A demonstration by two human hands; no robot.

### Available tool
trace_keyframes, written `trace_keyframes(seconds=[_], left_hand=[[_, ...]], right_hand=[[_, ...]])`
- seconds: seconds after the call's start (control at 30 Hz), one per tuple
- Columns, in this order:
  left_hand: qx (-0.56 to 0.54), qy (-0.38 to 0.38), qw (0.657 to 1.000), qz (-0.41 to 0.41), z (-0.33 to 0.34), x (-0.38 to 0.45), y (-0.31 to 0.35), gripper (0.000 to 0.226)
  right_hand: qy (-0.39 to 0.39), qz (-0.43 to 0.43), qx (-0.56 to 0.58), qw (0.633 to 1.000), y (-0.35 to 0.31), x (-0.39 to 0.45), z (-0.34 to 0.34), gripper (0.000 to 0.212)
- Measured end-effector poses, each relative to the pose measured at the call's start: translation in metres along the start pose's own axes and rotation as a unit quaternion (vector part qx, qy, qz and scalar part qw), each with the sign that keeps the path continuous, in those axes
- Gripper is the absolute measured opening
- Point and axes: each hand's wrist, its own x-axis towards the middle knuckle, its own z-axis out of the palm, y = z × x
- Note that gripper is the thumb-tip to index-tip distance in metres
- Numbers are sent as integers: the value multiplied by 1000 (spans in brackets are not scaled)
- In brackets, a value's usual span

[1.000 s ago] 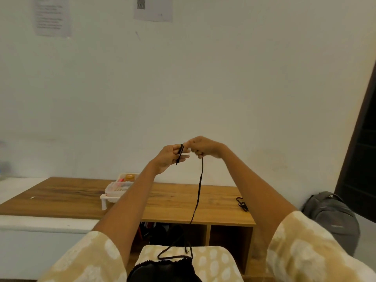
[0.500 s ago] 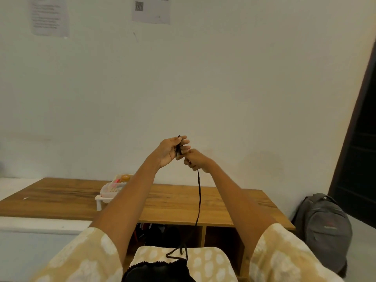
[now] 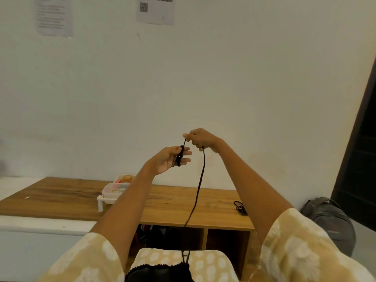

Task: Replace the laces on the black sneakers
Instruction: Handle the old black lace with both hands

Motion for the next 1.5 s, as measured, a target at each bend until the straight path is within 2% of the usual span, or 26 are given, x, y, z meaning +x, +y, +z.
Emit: trace_keyframes(seconds=[0.1,0.23,0.33,0.43,0.6,0.73,0.83,0.93,1.03,1.13,1.2,1.27,1.37,1.43,1.5], left_hand=[[-53,-35,998,-9,2,-3,8,30],[-57,-67,996,-9,7,-1,10,30],[-119,-26,992,44,12,6,7,28],[-166,25,983,74,12,17,3,32],[-31,83,994,61,6,29,-4,40],[95,87,991,46,0,24,-11,41],[114,50,991,51,-2,19,-15,40],[77,16,996,32,-2,12,-9,50],[43,-41,998,10,2,4,4,58],[10,-78,997,1,6,-4,17,61],[-13,-80,997,-1,6,-7,20,55],[-48,-86,995,-2,4,-9,18,40],[-93,-61,993,27,1,-7,9,33],[-124,2,990,66,-2,1,0,38],[-115,60,988,85,-5,7,-7,47]], right_hand=[[51,15,53,997,9,1,7,34],[47,33,127,990,31,-1,31,22],[62,43,169,983,41,-4,45,21],[-2,66,138,988,45,-10,53,21],[-163,65,32,984,35,-17,42,27],[-192,42,-28,980,10,-18,19,17],[-131,17,-17,991,-3,-14,4,23],[-32,-9,6,999,-10,-8,-7,31],[55,-3,30,998,-4,0,-8,31],[111,9,57,992,12,4,3,32],[134,16,74,988,23,4,13,32],[140,26,82,986,34,3,25,36],[68,51,73,994,45,1,42,28],[-39,70,53,995,47,-3,52,24],[-168,85,28,982,44,-9,58,28]])
